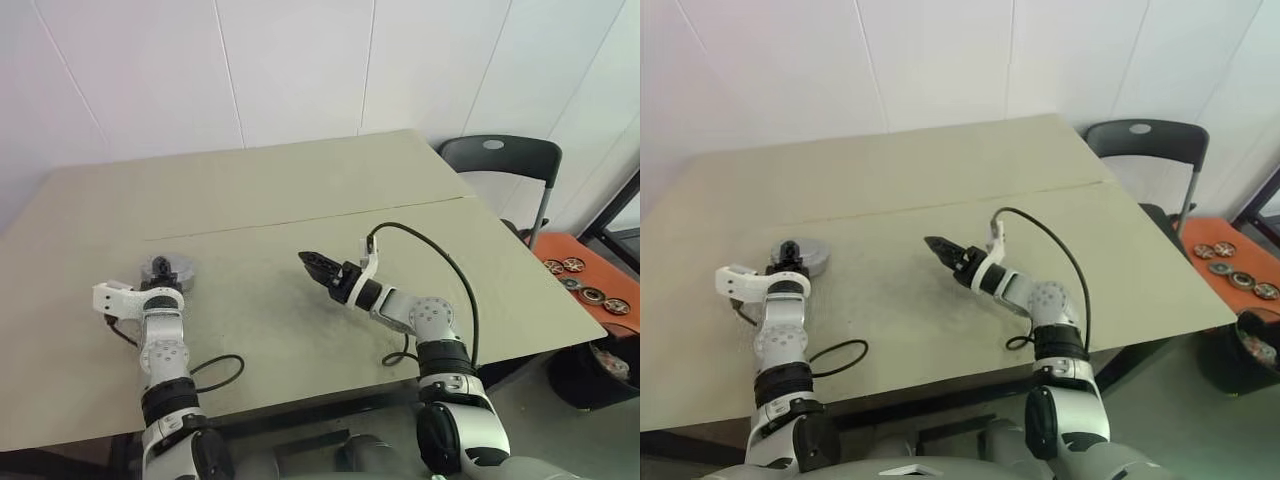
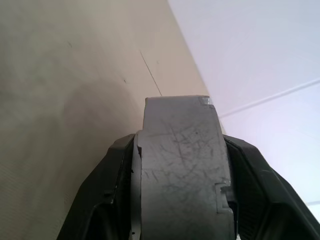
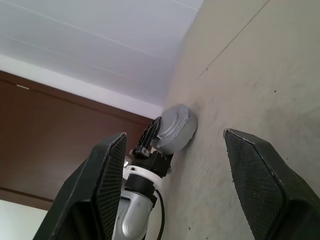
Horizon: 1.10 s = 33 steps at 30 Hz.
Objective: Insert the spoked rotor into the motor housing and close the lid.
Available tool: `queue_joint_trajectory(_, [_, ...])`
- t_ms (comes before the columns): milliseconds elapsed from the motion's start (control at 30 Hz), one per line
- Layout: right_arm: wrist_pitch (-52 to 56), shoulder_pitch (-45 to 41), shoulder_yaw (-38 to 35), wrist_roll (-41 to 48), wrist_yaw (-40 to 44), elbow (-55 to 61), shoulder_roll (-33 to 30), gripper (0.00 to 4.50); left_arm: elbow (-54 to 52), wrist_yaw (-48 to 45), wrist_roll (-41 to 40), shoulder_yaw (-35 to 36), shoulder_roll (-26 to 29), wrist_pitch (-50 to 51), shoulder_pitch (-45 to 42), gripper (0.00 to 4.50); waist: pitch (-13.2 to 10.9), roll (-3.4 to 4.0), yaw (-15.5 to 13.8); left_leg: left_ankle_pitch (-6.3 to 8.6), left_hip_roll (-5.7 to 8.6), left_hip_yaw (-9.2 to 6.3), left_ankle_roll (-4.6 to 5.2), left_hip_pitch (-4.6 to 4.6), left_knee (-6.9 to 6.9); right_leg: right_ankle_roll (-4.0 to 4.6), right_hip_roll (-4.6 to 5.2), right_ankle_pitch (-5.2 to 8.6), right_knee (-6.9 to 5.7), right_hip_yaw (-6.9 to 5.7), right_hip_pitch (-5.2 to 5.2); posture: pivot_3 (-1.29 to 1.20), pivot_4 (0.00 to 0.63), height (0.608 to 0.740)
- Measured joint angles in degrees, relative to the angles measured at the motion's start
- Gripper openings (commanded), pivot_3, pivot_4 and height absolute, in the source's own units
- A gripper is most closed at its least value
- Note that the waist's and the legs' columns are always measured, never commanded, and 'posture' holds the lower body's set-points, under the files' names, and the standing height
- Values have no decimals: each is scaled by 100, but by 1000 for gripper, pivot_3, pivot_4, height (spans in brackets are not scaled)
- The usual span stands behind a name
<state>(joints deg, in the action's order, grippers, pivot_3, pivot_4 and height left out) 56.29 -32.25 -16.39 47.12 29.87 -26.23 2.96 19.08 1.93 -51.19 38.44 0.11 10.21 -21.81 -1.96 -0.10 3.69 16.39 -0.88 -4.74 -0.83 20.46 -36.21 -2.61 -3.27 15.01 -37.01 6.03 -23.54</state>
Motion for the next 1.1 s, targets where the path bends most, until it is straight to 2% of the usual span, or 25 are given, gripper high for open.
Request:
queue_joint_trajectory(267, [-14, 0, 24, -47, 30, -2, -10, 3233, 537, -793, -207, -246, 1, 788, -288, 2226, -13, -8, 36, -1, 4, -9, -2, 1, 8, -4, 2, 1, -1, 0, -3, 0, 0, 740])
queue_joint_trajectory(500, [-38, 0, 23, -86, 37, -3, -10, 3233, 1060, -1010, -209, -233, 67, 759, -558, 2226, -22, -6, 46, -1, 1, -10, -1, 0, 9, -4, -2, 1, -6, 0, -7, 0, 0, 740])
queue_joint_trajectory(533, [-39, -1, 23, -86, 37, -5, -9, 3233, 1087, -985, -164, -235, 73, 682, -572, 2916, -22, -6, 47, -1, 2, -10, -1, -1, 8, -4, -1, 1, -7, 1, -6, 0, 0, 740])
queue_joint_trajectory(700, [-46, -1, 24, -90, 42, -18, -9, 3233, 1153, -866, 64, -303, 90, 373, -653, 4365, -21, -5, 57, -1, 2, -10, -1, -14, 8, -4, -3, 1, -19, 3, -1, 0, 0, 740])
queue_joint_trajectory(733, [-50, -1, 24, -92, 46, -29, -9, 3233, 1153, -808, 102, -324, 88, 302, -684, 4463, -21, -4, 64, -1, 1, -10, -1, -17, 8, -4, -4, 1, -23, 3, -1, 0, 0, 740])
queue_joint_trajectory(1100, [-146, -4, 37, -181, 96, -135, -18, 3233, 1151, 184, 836, -484, 66, -530, -733, 4463, -19, -1, 321, -2, -1, -10, -1, -16, 13, -4, -9, 0, -34, 9, 12, 0, 0, 740])
